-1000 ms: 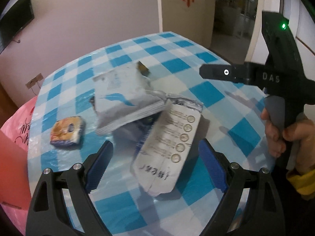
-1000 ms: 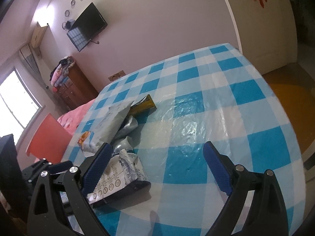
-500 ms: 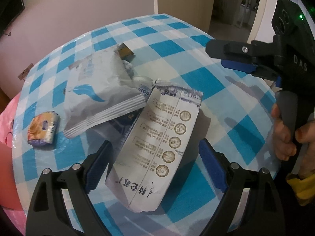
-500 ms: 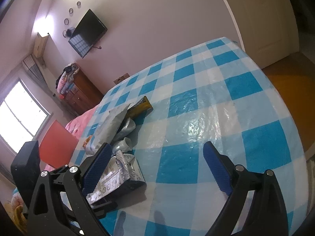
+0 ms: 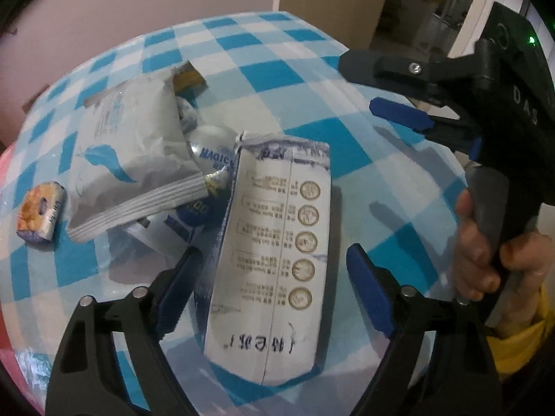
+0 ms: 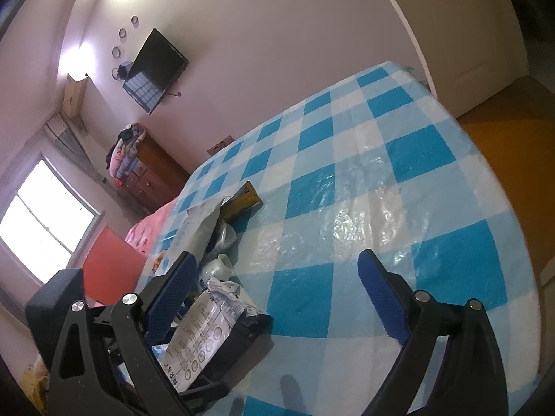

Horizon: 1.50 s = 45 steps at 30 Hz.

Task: Collect trash
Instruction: 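Grasp the white plastic bottle with the right tool while the left tool holds the carton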

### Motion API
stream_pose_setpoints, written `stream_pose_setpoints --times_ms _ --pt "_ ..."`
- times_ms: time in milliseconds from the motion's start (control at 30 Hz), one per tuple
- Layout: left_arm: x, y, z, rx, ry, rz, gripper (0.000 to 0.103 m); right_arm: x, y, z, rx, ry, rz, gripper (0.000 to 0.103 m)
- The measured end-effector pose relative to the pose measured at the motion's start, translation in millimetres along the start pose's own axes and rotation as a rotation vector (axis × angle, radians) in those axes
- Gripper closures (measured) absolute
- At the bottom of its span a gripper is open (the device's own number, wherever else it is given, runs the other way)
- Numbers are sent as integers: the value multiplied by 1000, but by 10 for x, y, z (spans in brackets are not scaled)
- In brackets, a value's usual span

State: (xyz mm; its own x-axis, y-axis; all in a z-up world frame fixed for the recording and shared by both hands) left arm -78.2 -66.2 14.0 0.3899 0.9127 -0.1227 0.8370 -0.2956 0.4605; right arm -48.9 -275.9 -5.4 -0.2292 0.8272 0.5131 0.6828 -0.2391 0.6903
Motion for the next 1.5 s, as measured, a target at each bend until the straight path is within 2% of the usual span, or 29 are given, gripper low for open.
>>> stream_pose_setpoints --times_ms 133,333,600,700,900,1100,1233,1500 --pt "19 7 -15 -19 48 -42 34 0 36 65 8 37 12 10" --pt "-6 -22 -41 -35 62 -85 35 21 126 189 30 54 -11 10" --pt "59 -76 -214 -59 -2 -118 35 43 129 268 61 67 -23 10" --pt "80 -85 -361 -85 -38 -118 35 40 122 283 69 52 -23 10" --pt "212 -190 -679 -139 -60 -139 35 94 91 322 91 7 -49 10" --pt "489 -347 -896 -170 -52 -194 35 403 21 378 108 -9 -214 10" --pt "727 -445 -1002 -188 -37 -244 35 624 -41 499 156 33 -307 10" --pt "1144 -541 -1204 -254 -6 -327 35 1020 -164 791 252 18 -508 10"
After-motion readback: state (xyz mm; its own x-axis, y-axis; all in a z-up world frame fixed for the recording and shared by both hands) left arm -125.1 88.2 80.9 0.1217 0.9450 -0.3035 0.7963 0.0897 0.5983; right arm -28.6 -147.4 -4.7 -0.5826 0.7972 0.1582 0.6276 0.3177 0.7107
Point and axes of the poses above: each gripper's, at about its wrist camera, not at the fingertips, and z roughly the way its jaws point, x to its left, y to its top, the point moved 1 cm from there along z, roughly the way its jaws point, and after that the axes turned 8 degrees about -z, right-handed, at the moved point
